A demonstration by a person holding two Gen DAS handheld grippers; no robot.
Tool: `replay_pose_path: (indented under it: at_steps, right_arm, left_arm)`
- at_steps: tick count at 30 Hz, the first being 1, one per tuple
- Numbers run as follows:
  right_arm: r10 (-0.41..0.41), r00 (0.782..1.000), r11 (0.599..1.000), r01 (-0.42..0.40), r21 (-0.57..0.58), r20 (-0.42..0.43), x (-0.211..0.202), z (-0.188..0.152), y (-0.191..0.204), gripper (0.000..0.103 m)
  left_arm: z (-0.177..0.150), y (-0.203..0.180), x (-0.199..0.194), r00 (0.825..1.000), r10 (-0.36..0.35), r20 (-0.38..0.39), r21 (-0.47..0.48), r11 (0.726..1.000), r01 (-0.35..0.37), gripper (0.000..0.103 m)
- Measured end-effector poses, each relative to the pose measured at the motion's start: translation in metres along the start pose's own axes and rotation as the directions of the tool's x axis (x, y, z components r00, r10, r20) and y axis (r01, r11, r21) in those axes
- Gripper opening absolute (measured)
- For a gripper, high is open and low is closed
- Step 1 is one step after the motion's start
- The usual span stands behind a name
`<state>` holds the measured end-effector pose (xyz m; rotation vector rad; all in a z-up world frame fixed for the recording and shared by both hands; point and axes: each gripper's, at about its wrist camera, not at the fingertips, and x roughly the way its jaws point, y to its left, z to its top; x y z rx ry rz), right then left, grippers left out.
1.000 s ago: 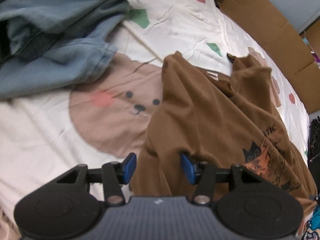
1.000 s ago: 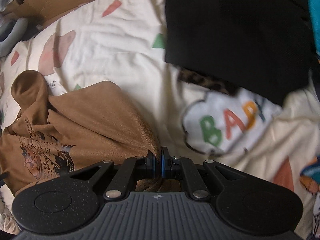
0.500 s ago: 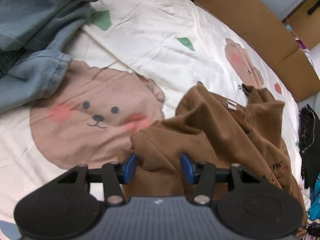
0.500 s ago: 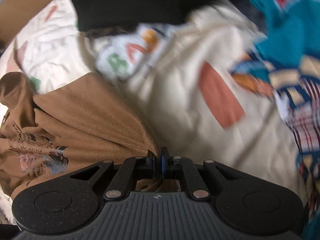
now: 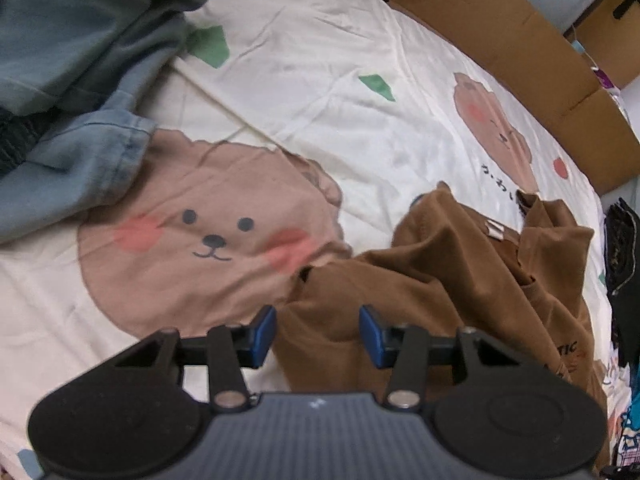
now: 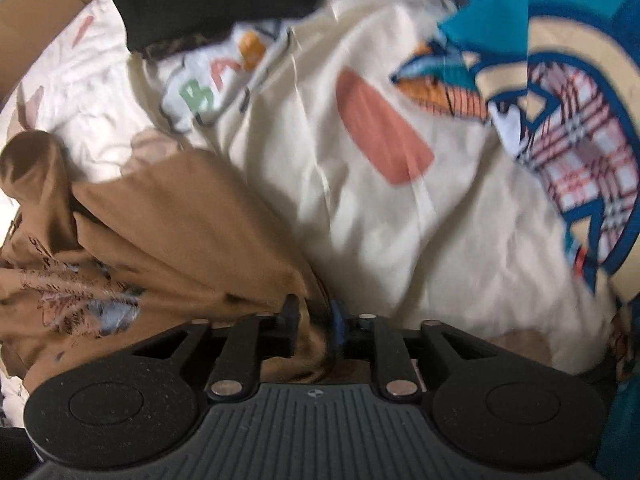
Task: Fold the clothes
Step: 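Regrasp the brown T-shirt edge with the left gripper while the right gripper releases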
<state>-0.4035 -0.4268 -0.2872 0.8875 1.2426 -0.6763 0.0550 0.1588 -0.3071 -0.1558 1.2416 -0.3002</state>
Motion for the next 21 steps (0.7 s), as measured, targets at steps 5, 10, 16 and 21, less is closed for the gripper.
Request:
replay_pose_path:
  at_steps: [5,10,16,21]
  right_arm:
    - [0.067,0.996,0.996,-0.063,-0.059,0.060,-0.010,0.024,0.021,0.030]
    - [0.167,0.982,0.976,-0.152,-0.154,0.092,-0.004,0.056,0.066,0.039]
    - [0.272,0.957,0.938,-0.242,-0.248,0.097,0.009,0.090,0.119,0.040]
    - [0.347,0.933,0.900,-0.304,-0.312,0.093,0.025,0.110,0.160,0.045]
  left_arm:
    - [-0.005,0.010,0.006,1.000,-0.003,-0.010,-0.016,1.000,0.003,0.048]
    - [-0.013,0.015,0.022,0.999,-0.009,-0.033,-0.015,1.000,0.008,0.048]
    - [-0.015,0.015,0.031,0.999,-0.032,-0.041,-0.043,0.999,0.030,0.047]
    - [-0.016,0.017,0.040,0.995,-0.071,-0.064,-0.065,0.996,0.067,0.020]
